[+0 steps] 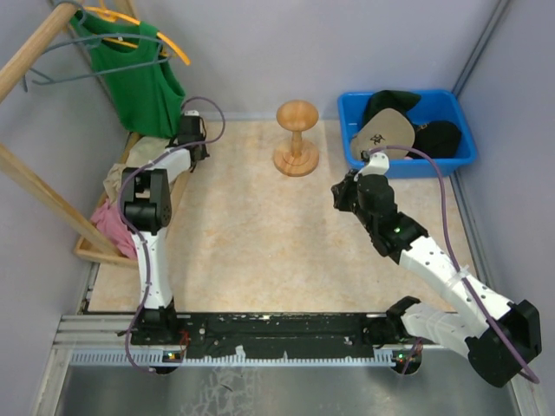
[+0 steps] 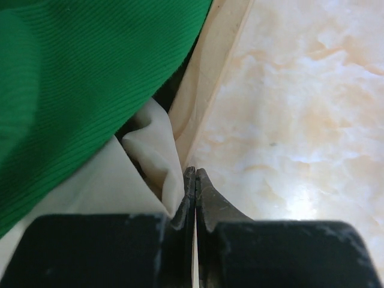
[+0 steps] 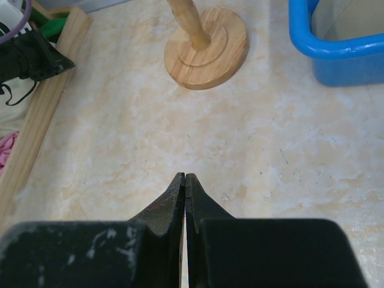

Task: Stack the hats

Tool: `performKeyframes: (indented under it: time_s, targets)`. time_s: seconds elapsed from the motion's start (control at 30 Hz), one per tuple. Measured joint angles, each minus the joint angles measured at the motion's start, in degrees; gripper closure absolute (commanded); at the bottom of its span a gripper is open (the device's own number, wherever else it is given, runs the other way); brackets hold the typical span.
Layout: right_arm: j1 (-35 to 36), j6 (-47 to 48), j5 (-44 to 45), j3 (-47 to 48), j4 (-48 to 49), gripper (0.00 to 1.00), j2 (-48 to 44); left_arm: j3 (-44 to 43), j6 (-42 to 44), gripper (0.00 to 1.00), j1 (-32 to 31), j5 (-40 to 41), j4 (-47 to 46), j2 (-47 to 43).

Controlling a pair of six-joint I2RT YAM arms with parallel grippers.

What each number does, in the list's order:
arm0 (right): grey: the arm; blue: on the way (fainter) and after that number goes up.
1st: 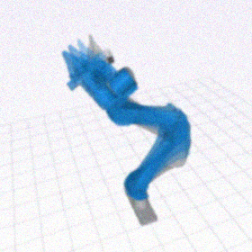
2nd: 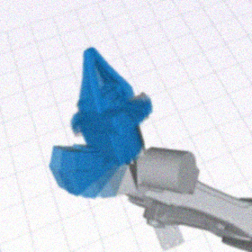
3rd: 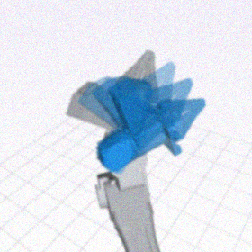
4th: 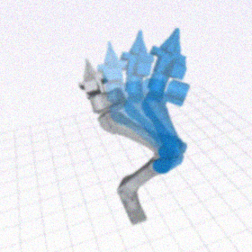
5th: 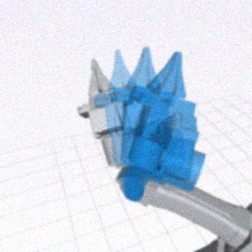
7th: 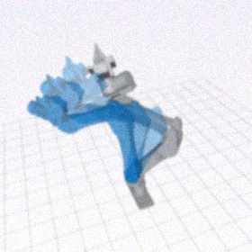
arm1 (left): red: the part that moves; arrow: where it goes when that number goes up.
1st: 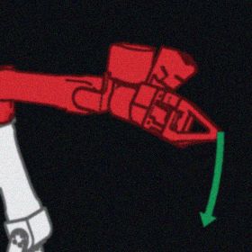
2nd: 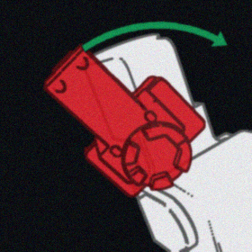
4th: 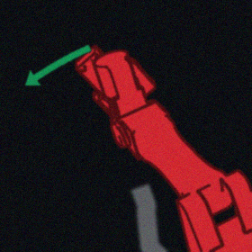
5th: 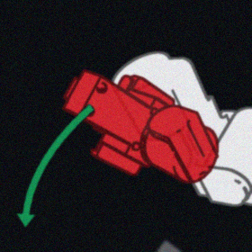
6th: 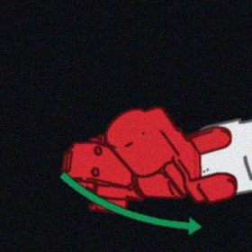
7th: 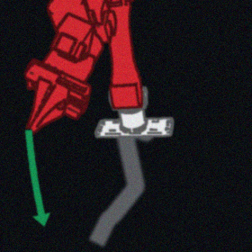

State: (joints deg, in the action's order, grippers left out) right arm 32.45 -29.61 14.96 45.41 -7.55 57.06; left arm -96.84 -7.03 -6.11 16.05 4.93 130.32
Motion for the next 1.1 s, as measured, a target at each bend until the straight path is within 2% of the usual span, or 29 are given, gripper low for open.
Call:
performKeyframes:
  time_s: [0.77,0.93,1.1]
  targets:
    - [0.0,-1.09,1.66,0.04,-8.15,1.0,-3.48,-3.91,1.88,1.0,6.8,-5.62,1.07,2.05]
    - [0.0,-0.9,2.03,0.42,-10.34,1.0,-3.85,-3.56,1.07,1.0,7.78,-10.45,0.28,1.53]
    - [0.0,-0.11,3.58,1.62,-12.68,0.98,-3.74,1.03,0.61,1.0,7.39,-14.95,-0.79,-3.72]
